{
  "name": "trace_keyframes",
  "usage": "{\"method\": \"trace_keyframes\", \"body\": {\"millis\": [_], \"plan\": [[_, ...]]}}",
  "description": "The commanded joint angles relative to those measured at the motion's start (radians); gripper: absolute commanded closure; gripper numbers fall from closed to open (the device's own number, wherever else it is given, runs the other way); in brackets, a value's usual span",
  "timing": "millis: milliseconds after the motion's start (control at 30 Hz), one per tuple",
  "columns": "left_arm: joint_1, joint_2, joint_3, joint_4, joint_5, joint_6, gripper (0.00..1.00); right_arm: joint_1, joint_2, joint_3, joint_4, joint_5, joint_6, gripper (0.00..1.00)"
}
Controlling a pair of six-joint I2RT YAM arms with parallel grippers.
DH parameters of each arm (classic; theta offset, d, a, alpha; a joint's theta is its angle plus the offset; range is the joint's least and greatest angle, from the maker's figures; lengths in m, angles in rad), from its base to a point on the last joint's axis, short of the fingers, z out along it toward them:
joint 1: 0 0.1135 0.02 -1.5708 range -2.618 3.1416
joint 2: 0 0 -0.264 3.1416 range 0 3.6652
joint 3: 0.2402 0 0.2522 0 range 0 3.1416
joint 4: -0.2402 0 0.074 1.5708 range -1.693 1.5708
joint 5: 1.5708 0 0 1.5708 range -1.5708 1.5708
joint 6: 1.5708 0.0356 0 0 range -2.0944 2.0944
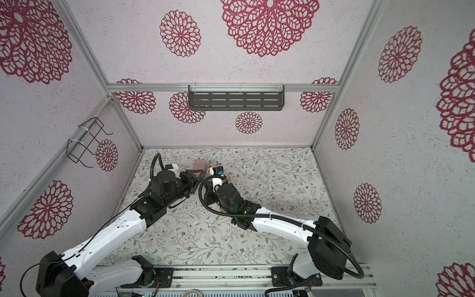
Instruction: Unlock with the key
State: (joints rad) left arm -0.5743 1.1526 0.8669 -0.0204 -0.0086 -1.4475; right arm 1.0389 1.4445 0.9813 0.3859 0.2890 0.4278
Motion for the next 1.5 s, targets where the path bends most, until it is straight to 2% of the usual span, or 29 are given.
{"method": "trace_keyframes", "body": {"millis": [0,433,1067,1300,1467], "plan": [[-0.008,0.003,-0.009,0.028,-0.012,-0.02,0.55,0.012,-0.006,0.021,0.031,0.047,-0.044,1.0],[-0.01,0.032,-0.022,0.069,0.004,-0.057,0.64,0.03,-0.001,0.036,0.013,0.104,-0.098,1.0],[-0.022,0.038,-0.025,0.079,0.0,-0.059,0.78,0.033,0.011,0.05,0.008,0.097,-0.075,1.0],[-0.047,0.041,-0.01,0.058,0.004,-0.006,1.0,0.032,0.02,0.086,-0.012,0.052,-0.079,1.0],[-0.093,0.046,-0.012,0.079,0.022,0.003,1.0,0.032,0.017,0.09,0.018,0.06,-0.092,1.0]]}}
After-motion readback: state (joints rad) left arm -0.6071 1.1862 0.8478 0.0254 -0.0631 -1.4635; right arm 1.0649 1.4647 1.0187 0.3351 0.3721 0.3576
